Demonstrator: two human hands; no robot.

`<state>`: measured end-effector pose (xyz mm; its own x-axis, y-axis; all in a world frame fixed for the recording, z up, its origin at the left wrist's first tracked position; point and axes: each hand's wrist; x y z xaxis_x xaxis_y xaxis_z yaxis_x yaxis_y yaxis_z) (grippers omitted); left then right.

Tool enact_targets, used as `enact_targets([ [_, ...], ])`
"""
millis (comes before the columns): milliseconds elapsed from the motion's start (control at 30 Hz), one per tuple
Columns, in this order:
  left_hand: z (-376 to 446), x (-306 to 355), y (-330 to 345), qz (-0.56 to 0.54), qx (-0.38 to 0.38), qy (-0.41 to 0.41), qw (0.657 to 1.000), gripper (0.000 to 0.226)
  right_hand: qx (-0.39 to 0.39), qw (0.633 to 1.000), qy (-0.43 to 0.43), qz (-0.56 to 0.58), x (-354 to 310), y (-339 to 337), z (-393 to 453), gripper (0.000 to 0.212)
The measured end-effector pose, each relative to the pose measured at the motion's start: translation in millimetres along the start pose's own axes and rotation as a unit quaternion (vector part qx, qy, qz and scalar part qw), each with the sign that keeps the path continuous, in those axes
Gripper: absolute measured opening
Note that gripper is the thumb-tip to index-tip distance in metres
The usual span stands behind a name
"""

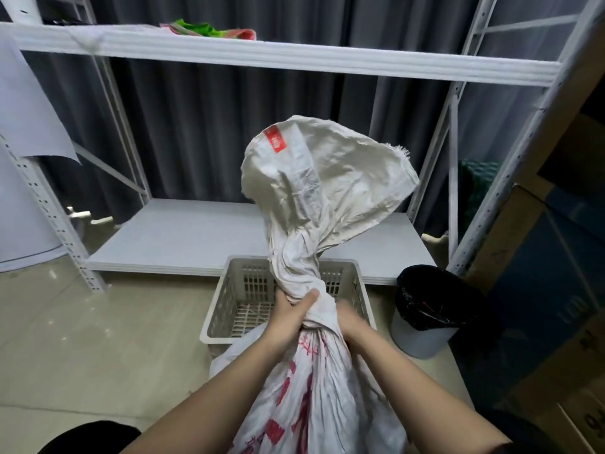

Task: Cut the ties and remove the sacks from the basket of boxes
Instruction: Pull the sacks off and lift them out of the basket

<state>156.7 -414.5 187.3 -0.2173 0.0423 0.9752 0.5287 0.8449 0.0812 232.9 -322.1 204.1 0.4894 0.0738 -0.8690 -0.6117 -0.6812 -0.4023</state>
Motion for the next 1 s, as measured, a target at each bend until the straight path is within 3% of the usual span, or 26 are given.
enact_targets([
  [67, 6, 12, 2, 0.023, 0.068, 0.027, 0.997, 0.068, 0.143, 0.989, -0.039, -0.005, -5, -4, 3, 0.023],
  [133, 18, 20, 2, 0.098, 0.092, 0.033, 0.99, 0.074, 0.153, 0.978, -0.084, 0.113, -11, -7, -3, 0.04],
  [233, 58, 13, -3, 0.164, 0.074, -0.007, 0.984, 0.082, 0.015, 0.986, -0.147, 0.075, -13, -10, -9, 0.068],
  [300, 41, 41, -5, 0.149, 0.023, -0.069, 0.986, 0.076, -0.067, 0.988, -0.133, 0.034, -8, -9, -8, 0.081],
  [367, 23, 68, -9, 0.093, -0.02, -0.096, 0.991, 0.042, -0.063, 0.988, -0.136, 0.03, -8, -11, -6, 0.077],
  [467, 29, 60, -25, 0.026, 0.055, -0.01, 0.998, 0.023, 0.101, 0.983, -0.156, 0.003, -6, -12, -2, 0.035],
  [500, 26, 51, -30, 0.043, 0.069, 0.024, 0.996, 0.029, 0.136, 0.982, -0.121, 0.053, -5, -13, 1, 0.03],
  [533, 23, 39, -35, 0.133, 0.058, 0.048, 0.988, 0.043, 0.144, 0.978, -0.063, 0.134, -3, -13, 5, 0.028],
  [633, 17, 2, -42, 0.35, -0.053, 0.05, 0.934, 0.098, 0.08, 0.931, 0.105, 0.34, -8, -13, 0, 0.026],
  [767, 13, -1, -39, 0.225, 0.033, -0.013, 0.974, 0.134, 0.011, 0.907, 0.154, 0.392, -14, -27, -9, 0.036],
  [833, 15, -3, -43, 0.174, 0.022, -0.055, 0.983, 0.114, 0.005, 0.902, 0.153, 0.404, -10, -37, -2, 0.039],
  [900, 8, 3, -45, 0.193, -0.053, -0.057, 0.978, 0.064, 0.02, 0.904, 0.162, 0.396, -5, -44, 9, 0.044],
  [933, 7, 3, -46, 0.204, -0.063, -0.045, 0.976, 0.055, 0.016, 0.904, 0.16, 0.397, -5, -46, 11, 0.048],
  [1000, 7, 2, -44, 0.156, -0.044, -0.026, 0.987, 0.068, -0.017, 0.914, 0.147, 0.379, -10, -48, 14, 0.059],
])
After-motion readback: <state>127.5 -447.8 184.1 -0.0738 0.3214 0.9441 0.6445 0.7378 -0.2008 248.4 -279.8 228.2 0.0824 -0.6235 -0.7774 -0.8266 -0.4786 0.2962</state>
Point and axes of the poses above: each hand's wrist, its own z-axis towards the middle knuckle, its own y-axis out of the palm, x = y × z, and after that the axes turned 10 degrees about x, right-handed
